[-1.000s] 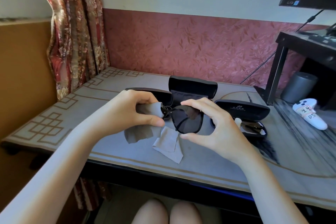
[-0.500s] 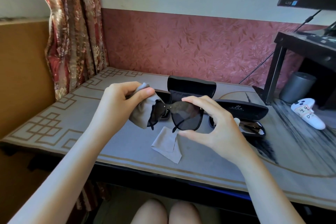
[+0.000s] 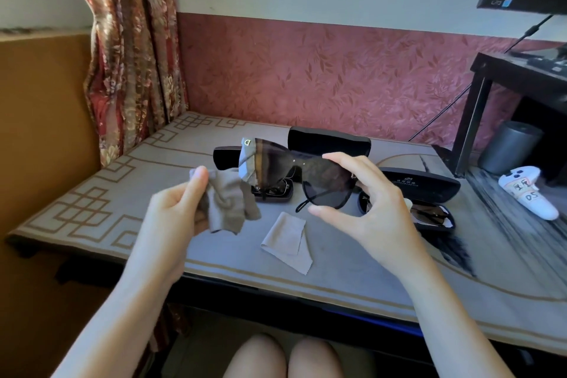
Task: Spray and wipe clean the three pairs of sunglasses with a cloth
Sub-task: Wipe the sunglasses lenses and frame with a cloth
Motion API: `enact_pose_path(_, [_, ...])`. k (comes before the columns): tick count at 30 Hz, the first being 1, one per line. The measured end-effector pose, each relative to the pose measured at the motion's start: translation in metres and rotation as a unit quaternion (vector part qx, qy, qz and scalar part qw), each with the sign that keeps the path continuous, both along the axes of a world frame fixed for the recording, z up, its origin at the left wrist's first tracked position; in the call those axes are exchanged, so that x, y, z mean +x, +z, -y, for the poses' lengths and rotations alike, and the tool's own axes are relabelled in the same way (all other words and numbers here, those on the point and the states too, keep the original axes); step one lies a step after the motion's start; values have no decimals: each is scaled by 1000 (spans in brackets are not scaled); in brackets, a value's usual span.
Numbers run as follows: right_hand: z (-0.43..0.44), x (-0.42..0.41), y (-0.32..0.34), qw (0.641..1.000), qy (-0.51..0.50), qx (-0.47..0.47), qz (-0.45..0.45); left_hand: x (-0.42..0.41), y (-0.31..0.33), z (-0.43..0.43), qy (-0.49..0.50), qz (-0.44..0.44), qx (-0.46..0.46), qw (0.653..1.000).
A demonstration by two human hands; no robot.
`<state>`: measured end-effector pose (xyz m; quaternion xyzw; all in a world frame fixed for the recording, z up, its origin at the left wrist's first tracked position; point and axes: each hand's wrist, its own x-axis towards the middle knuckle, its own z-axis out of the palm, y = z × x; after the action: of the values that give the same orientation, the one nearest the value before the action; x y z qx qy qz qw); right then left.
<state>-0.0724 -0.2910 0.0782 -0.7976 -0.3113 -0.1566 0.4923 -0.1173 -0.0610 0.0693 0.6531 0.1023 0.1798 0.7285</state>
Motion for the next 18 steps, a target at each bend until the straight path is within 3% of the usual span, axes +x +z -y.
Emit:
enact_pose_path(3, [-7, -2, -5, 1000, -2, -3, 9, -1, -1, 15, -64, -9, -125, 990])
enact_pose_path(6, [-11, -4, -10, 1000, 1, -17, 19, -4, 3, 25, -112, 6, -272, 956])
enact_pose_path(8, [-13, -7, -12, 999, -12, -23, 29, -8, 6, 28, -147, 18, -313, 938])
enact_pose_path(12, [-14, -9, -13, 998, -20, -29, 52, -15, 3, 25, -207, 41, -231, 950])
enact_pose_path(18, [-13, -7, -17, 999, 3, -42, 26, -12, -5, 32, -44, 35, -128, 990])
